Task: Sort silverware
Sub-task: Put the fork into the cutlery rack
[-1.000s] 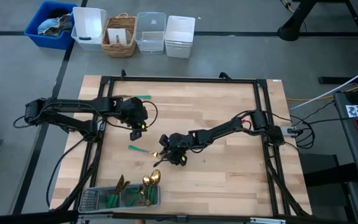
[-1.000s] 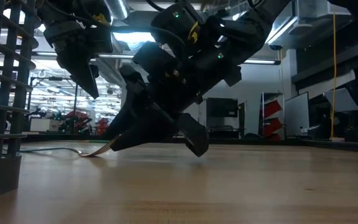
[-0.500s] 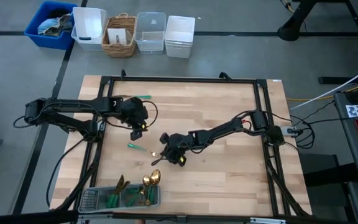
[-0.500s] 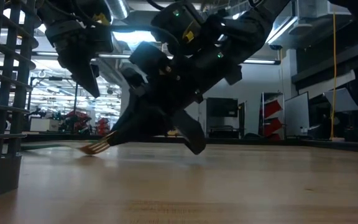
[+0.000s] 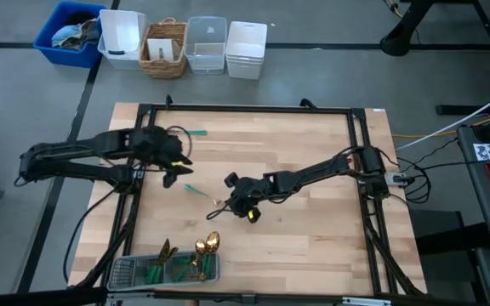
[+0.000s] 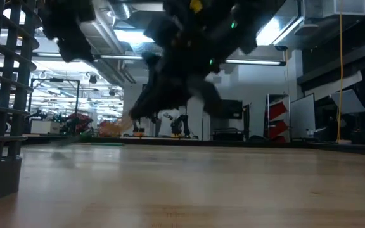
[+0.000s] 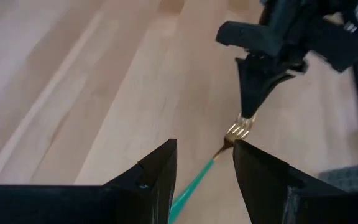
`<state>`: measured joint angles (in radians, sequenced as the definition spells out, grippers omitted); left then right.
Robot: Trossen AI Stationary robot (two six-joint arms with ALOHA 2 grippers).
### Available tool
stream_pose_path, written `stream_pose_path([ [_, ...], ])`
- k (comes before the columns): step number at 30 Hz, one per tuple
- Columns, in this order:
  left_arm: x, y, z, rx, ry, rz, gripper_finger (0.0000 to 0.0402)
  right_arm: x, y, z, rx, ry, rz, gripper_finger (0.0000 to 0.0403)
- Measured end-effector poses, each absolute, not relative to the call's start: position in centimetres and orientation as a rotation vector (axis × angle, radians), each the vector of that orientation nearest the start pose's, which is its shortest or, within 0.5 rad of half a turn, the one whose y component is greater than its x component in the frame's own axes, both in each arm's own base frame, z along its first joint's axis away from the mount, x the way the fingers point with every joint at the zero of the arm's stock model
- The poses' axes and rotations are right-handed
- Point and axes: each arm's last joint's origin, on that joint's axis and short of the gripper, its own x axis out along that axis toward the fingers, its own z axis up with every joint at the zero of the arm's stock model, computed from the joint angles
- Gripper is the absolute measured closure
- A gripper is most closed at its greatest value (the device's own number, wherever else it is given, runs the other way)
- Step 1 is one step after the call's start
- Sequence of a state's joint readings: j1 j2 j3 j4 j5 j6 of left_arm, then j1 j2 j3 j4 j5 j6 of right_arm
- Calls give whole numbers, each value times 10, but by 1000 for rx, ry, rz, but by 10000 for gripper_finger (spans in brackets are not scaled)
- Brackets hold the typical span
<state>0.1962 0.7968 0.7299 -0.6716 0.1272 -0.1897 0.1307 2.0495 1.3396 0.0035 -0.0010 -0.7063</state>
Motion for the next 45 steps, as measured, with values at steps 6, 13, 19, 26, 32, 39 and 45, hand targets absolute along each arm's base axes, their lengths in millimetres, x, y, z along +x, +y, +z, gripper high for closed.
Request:
stream_pose_path([
  [6,126,16,280,-303,583,108,253,422,53,207,-754,609,276,398],
  [13,108,12,249,-340,534,185,253,404,49,268,-720,562,197,399],
  [19,106,13,232,-355,458,204,253,398,53,332,-441,513,273,400],
  [26,101,12,237,-282,385,190,253,387,58,386,-90,520,407,400],
  [32,98,13,238,-264,364,208,253,385,63,409,159,463,550,400],
  [39,98,13,238,-258,365,219,253,397,71,398,413,538,678,400],
  [45,98,13,238,-256,367,229,253,416,90,377,551,615,755,400],
])
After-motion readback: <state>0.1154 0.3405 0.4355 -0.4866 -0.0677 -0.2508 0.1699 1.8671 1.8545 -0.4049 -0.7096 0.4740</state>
